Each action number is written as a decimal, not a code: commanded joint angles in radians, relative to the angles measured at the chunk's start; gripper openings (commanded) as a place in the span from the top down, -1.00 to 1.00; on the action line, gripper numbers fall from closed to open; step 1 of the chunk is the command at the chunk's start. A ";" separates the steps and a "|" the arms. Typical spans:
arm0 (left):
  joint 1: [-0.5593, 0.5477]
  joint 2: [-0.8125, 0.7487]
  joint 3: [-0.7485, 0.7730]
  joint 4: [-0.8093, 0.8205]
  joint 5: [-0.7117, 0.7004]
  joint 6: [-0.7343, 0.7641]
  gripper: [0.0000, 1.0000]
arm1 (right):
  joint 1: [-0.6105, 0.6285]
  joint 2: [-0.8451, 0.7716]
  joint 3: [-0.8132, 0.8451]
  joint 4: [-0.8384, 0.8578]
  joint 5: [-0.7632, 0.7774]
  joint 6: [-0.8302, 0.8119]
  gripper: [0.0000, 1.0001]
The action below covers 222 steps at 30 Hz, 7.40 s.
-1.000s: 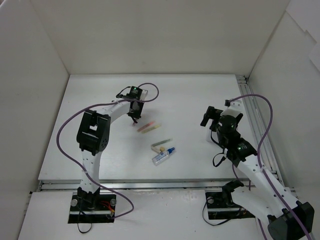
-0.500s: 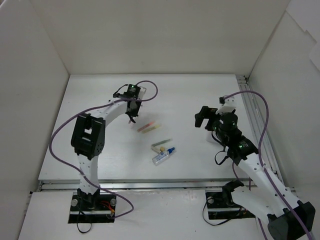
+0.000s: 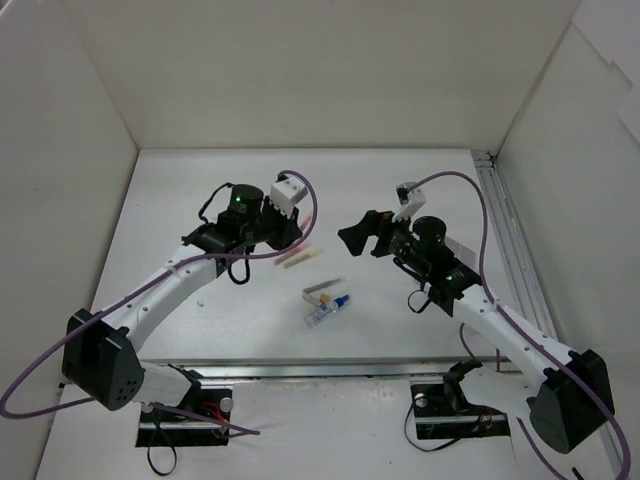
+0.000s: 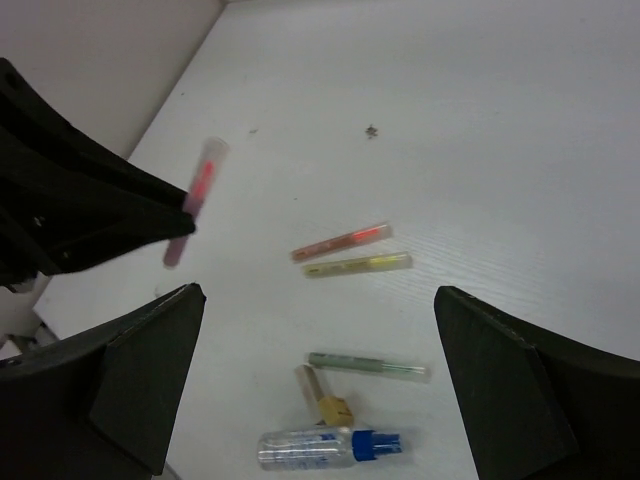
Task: Sort the stationery into containers
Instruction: Pick up the pen from the center of the board, then place the pen in the storage box, then pick up the pen from the center of the board, then place the pen in the storage box.
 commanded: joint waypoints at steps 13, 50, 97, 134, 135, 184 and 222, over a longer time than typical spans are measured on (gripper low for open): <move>-0.120 -0.041 -0.043 0.141 0.081 -0.071 1.00 | 0.140 0.209 0.065 0.315 0.060 0.205 -0.88; -0.057 -0.271 -0.217 0.096 -0.295 -0.109 -0.99 | 0.187 -0.265 0.047 -0.288 1.048 -0.123 1.00; 0.075 0.535 0.273 -0.178 -0.255 0.010 -0.99 | -0.186 -0.258 -0.013 -0.257 0.731 -0.039 -0.96; 0.037 0.749 0.427 -0.283 -0.266 -0.005 0.40 | -0.189 -0.357 -0.038 -0.309 0.698 -0.052 -0.96; 0.048 0.752 0.431 -0.283 -0.264 -0.008 0.63 | -0.189 -0.362 -0.036 -0.312 0.695 -0.052 -0.96; -0.092 0.006 0.000 0.108 0.065 -0.075 1.00 | 0.173 0.351 0.140 0.400 0.171 0.291 -0.28; 0.149 -0.143 -0.166 0.003 -0.170 -0.269 -0.99 | -0.119 -0.114 0.037 -0.170 1.004 -0.141 1.00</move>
